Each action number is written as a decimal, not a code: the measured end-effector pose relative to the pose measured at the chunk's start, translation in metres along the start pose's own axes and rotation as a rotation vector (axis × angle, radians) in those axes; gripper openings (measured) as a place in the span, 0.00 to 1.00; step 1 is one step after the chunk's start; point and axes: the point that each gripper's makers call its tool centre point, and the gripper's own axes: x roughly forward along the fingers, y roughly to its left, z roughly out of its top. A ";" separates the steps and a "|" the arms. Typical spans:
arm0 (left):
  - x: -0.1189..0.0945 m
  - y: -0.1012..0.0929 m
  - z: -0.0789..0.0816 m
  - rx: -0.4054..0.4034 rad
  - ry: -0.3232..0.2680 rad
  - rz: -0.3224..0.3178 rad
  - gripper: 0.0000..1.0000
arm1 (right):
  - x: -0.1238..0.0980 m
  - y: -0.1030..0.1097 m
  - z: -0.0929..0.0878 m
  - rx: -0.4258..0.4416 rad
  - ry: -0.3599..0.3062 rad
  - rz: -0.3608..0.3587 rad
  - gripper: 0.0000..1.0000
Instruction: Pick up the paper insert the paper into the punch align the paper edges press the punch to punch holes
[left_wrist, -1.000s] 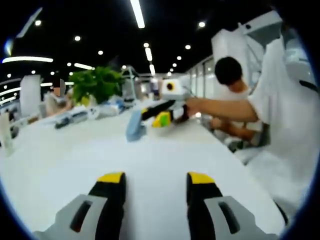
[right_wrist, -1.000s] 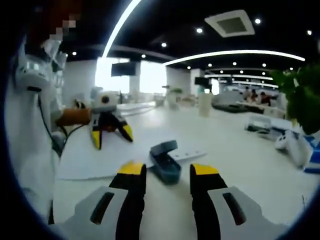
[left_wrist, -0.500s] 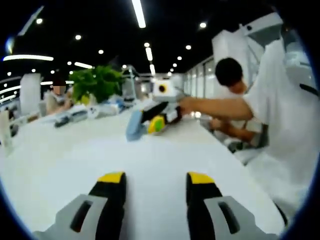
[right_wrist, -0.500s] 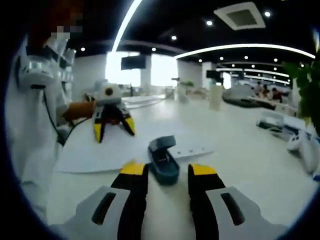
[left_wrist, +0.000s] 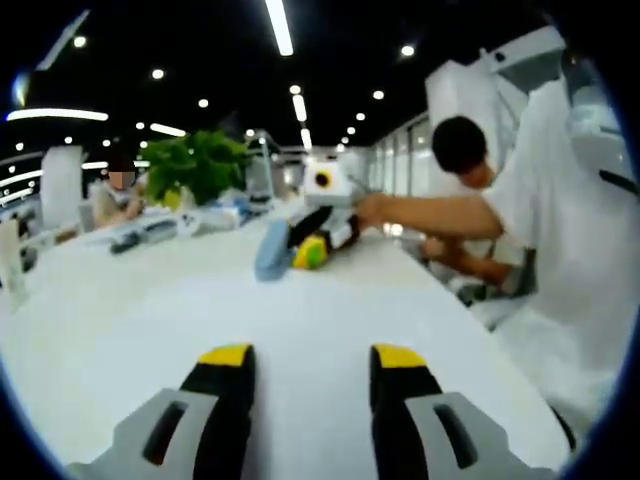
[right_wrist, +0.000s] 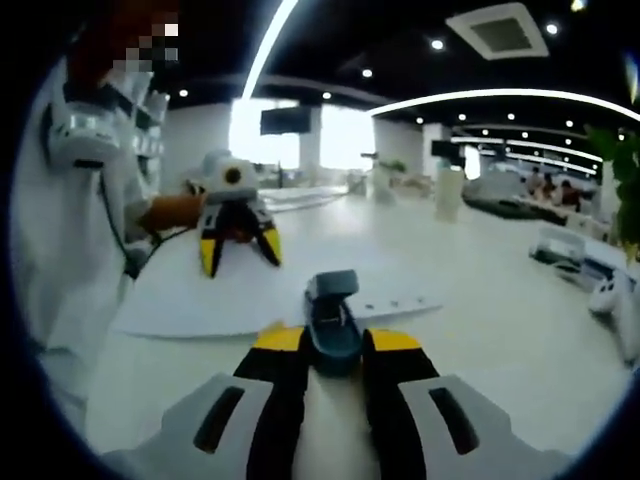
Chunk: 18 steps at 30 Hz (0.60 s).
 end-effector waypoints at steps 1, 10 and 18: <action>0.000 0.000 0.000 -0.001 0.000 0.000 0.47 | 0.000 0.000 -0.001 0.000 0.002 0.004 0.25; -0.001 0.006 0.001 -0.009 0.002 0.018 0.41 | 0.001 0.005 0.000 -0.002 -0.005 0.037 0.23; -0.001 0.006 0.002 -0.011 0.003 0.025 0.41 | -0.001 0.010 0.001 -0.018 -0.010 0.068 0.23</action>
